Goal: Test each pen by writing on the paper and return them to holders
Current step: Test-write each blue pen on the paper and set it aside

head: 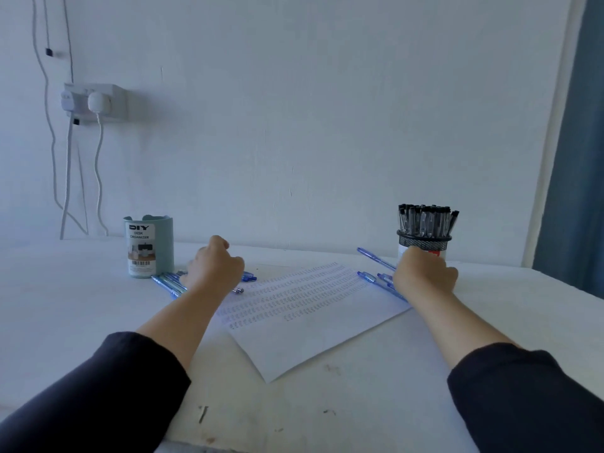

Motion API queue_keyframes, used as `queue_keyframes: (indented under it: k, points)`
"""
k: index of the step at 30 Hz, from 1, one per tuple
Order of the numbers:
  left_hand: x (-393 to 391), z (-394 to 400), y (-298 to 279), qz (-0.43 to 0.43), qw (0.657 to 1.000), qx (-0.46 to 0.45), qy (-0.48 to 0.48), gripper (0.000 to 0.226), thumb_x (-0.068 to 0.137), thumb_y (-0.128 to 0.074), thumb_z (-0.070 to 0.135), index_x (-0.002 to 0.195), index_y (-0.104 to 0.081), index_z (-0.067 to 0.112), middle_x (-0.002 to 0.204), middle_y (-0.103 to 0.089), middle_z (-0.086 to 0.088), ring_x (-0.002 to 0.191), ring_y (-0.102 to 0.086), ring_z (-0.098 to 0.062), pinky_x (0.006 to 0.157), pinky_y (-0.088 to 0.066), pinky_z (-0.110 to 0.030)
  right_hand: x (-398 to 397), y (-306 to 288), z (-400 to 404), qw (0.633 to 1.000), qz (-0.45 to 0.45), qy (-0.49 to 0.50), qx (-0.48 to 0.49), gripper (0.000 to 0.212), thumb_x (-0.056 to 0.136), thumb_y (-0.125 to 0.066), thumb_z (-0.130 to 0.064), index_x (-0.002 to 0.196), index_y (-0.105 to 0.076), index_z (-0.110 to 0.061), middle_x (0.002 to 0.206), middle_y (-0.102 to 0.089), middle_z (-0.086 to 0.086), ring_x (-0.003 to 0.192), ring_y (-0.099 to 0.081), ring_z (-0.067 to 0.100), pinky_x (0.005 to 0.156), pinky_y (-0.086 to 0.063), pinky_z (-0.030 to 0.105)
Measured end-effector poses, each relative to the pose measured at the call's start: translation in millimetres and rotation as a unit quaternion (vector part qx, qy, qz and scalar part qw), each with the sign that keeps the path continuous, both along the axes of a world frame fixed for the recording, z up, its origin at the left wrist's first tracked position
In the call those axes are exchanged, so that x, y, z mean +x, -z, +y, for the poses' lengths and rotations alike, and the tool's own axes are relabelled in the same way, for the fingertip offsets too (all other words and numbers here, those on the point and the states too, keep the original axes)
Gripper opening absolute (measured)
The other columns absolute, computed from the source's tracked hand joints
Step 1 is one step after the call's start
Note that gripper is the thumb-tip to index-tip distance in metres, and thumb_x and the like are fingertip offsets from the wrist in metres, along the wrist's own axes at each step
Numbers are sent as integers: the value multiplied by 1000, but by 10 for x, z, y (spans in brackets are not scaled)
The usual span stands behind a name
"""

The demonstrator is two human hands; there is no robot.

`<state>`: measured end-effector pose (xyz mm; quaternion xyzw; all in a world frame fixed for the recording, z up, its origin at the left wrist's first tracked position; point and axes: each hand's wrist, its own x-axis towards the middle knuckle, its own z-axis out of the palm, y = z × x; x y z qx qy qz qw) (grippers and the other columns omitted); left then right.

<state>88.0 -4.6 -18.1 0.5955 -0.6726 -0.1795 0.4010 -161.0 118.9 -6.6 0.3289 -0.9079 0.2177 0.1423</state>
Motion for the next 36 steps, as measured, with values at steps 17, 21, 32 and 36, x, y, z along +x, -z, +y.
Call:
queue_keyframes:
  k: [17, 21, 32, 36]
  points:
    - [172, -160, 25, -222, 974, 55, -10, 39, 87, -43, 6, 101, -66, 34, 119, -57, -2, 122, -37, -27, 96, -28, -45, 48, 94, 12, 996, 36, 14, 80, 26, 89, -48, -24, 115, -54, -23, 121, -53, 5, 119, -41, 28, 101, -26, 39]
    - [175, -135, 33, -237, 971, 16, 3, 36, 85, -44, 2, 87, -65, 32, 111, -61, 1, 112, -48, -24, 100, -30, -50, 243, 39, -61, 993, 34, -59, 100, 31, 92, -45, -25, 121, -50, -19, 126, -52, 6, 125, -37, 30, 103, -25, 42]
    - [252, -184, 51, -265, 964, 9, 25, 39, 86, -41, 1, 89, -61, 34, 118, -59, 3, 111, -50, -22, 86, -31, -40, 543, 147, -230, 970, -41, -212, 115, 30, 87, -47, -26, 117, -54, -24, 123, -54, 5, 122, -39, 28, 101, -28, 43]
    - [257, -170, 34, -275, 960, -13, 48, 40, 86, -43, -2, 102, -64, 27, 116, -59, 1, 112, -49, -22, 92, -36, -42, 522, 170, -237, 969, -45, -215, 115, 32, 89, -47, -27, 120, -52, -23, 129, -53, 5, 127, -37, 29, 101, -27, 43]
